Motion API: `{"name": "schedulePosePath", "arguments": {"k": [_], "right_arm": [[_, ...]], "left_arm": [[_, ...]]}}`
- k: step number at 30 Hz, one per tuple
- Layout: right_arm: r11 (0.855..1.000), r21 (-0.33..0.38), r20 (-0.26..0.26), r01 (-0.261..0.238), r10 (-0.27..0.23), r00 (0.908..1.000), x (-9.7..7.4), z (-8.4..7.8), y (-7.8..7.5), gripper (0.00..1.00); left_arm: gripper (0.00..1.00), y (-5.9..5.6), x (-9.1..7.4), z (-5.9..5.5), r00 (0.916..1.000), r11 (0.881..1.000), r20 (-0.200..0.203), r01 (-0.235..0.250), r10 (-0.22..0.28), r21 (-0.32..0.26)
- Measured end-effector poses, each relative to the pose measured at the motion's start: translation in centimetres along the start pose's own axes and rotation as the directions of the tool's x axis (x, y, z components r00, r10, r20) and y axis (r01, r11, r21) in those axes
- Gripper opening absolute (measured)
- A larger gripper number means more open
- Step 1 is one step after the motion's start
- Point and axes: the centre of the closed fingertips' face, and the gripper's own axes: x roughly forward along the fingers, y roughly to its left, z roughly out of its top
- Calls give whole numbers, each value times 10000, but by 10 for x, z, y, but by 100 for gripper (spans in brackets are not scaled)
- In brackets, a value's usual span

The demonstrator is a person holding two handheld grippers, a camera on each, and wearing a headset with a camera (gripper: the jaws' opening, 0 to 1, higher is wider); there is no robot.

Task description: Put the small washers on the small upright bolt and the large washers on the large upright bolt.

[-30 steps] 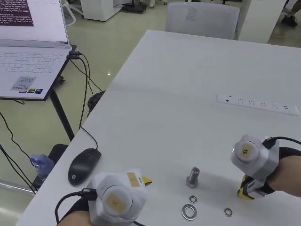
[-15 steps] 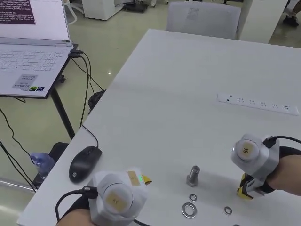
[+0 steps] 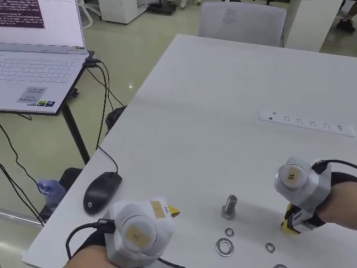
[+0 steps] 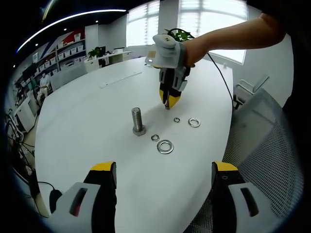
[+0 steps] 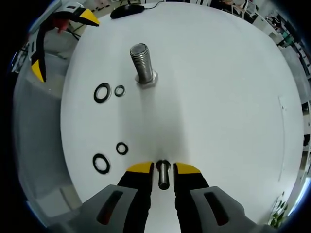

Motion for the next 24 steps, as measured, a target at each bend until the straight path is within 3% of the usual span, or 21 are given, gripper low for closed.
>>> {"name": "schedulePosePath", "arguments": {"k": [15,24], "right_arm": [[9999,-141,218,27,-24,9998,-18,5,-6,22],[9992,-363,712,149,-123,9974,-31,20,-2,23]], "left_arm": [[81,-3,3,6,10000,10000,-20,31,-31,93],[83,-2,1,11,10000,10000,74,-17,16,73]]}}
